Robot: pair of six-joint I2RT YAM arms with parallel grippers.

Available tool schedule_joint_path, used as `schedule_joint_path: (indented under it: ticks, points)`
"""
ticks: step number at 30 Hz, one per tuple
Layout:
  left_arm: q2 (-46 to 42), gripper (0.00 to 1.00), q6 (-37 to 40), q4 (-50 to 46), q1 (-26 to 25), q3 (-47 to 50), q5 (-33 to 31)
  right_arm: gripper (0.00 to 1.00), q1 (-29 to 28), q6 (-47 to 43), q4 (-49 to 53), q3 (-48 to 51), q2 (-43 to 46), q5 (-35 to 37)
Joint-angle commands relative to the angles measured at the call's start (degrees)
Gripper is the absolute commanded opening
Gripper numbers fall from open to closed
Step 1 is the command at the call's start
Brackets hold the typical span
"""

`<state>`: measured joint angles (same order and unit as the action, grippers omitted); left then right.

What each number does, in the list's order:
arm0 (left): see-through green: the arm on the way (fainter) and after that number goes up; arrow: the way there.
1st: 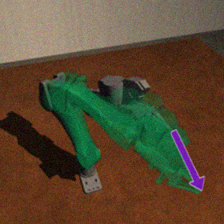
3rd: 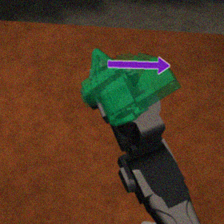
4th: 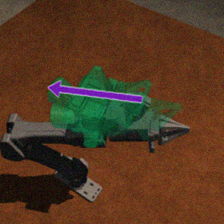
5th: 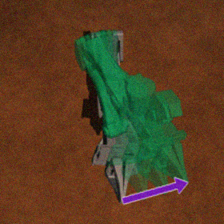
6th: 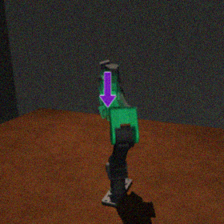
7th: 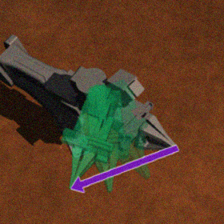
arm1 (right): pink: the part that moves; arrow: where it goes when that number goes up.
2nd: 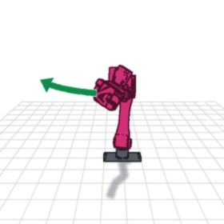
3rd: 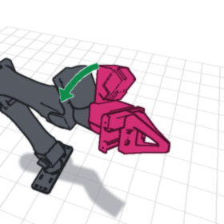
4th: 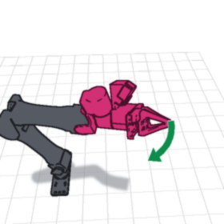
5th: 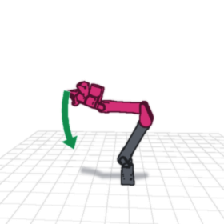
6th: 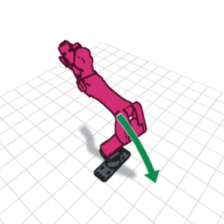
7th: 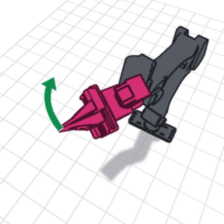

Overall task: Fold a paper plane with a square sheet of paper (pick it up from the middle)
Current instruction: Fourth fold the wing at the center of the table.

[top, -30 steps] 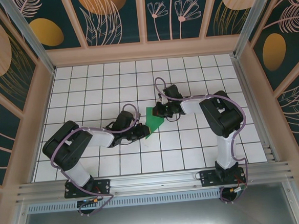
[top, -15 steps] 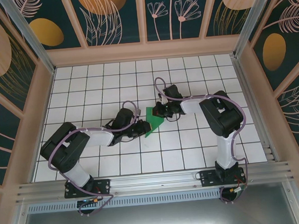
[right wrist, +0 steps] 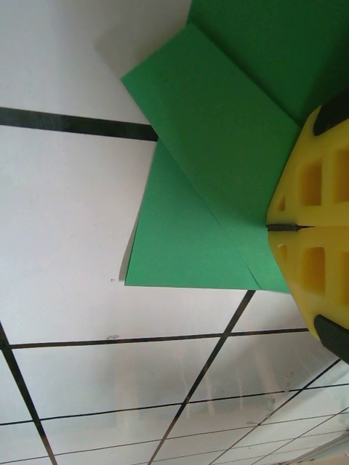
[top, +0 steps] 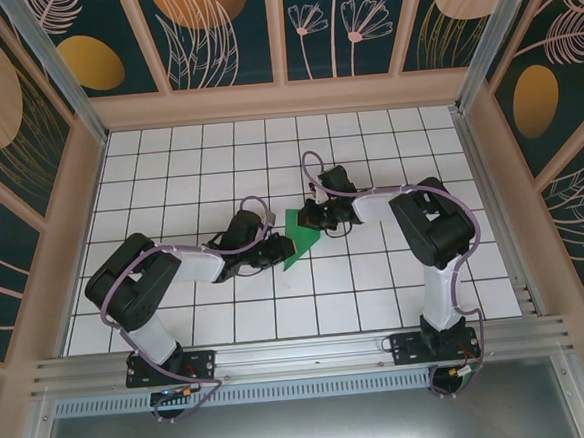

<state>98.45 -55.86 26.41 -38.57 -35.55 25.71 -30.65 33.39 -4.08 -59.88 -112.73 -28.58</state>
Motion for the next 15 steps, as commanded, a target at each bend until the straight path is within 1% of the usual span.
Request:
schedule_joint_path:
  ticks: [1, 12, 15]
  points:
    - [1.6, 0.18, -1.0, 0.3, -0.2, 1.7, 1.4, 0.01, -0.4, -1.1, 5.1, 1.4, -4.7, 6.2]
    - [1.9, 0.18, -1.9, 0.2, -1.1, 3.5, 0.7, 0.01, -0.4, -1.0, 5.1, 1.6, -5.0, 6.3]
    - [1.9, 0.16, -2.2, -0.1, -1.5, 4.1, 0.4, 0.01, -0.4, -0.9, 5.1, 1.5, -5.0, 6.3]
